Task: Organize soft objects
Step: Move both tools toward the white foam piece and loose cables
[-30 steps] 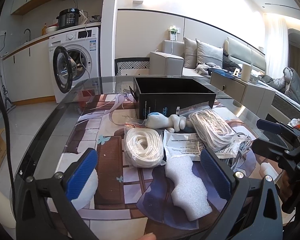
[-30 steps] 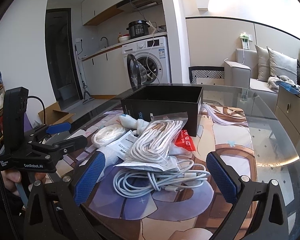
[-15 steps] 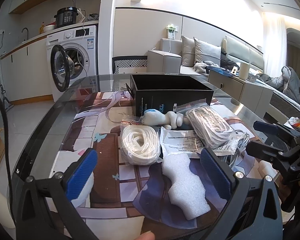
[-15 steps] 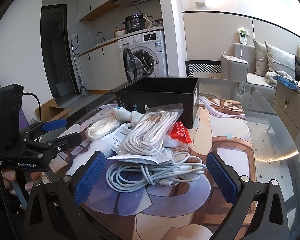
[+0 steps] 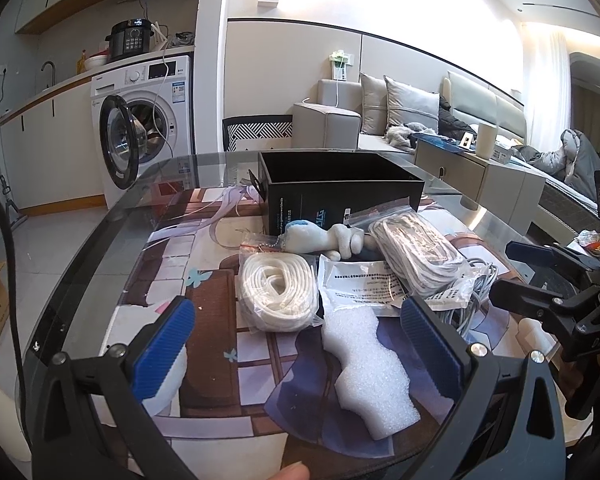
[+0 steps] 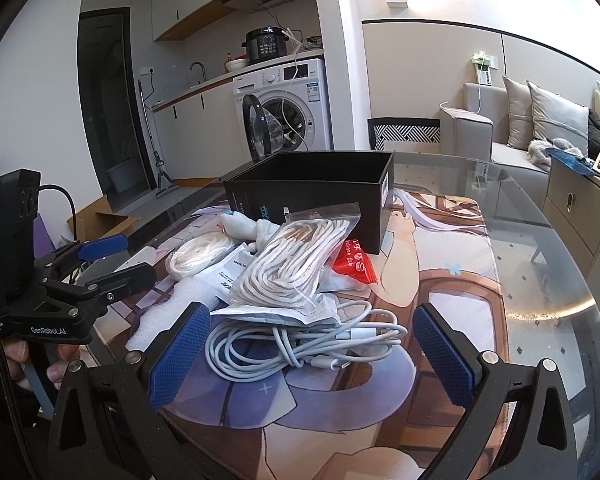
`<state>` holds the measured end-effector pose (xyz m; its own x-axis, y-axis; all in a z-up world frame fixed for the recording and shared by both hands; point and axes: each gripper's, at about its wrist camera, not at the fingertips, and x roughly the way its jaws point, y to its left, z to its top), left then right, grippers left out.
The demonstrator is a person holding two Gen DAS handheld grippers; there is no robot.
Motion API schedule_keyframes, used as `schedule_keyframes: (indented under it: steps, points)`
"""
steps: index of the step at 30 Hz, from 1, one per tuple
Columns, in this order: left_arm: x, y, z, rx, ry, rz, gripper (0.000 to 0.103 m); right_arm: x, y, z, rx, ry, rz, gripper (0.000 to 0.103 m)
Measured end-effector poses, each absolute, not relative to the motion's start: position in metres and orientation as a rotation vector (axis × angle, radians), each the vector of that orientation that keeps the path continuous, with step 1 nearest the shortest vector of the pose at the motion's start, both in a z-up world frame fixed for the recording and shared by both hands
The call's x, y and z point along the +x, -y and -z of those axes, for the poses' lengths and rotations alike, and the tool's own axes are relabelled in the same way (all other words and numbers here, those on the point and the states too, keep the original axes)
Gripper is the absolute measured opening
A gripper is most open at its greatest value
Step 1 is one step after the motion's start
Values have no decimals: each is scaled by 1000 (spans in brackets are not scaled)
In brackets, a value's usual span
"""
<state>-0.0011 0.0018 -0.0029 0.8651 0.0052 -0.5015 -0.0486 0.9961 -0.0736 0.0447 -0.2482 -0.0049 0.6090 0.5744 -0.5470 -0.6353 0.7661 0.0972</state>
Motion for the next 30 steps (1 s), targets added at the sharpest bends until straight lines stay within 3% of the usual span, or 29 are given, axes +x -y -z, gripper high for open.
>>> schedule_keyframes:
  steps: [30]
  points:
    - [2, -3, 2, -85, -514, -52, 103, 45, 248, 4, -152, -601, -710, 103]
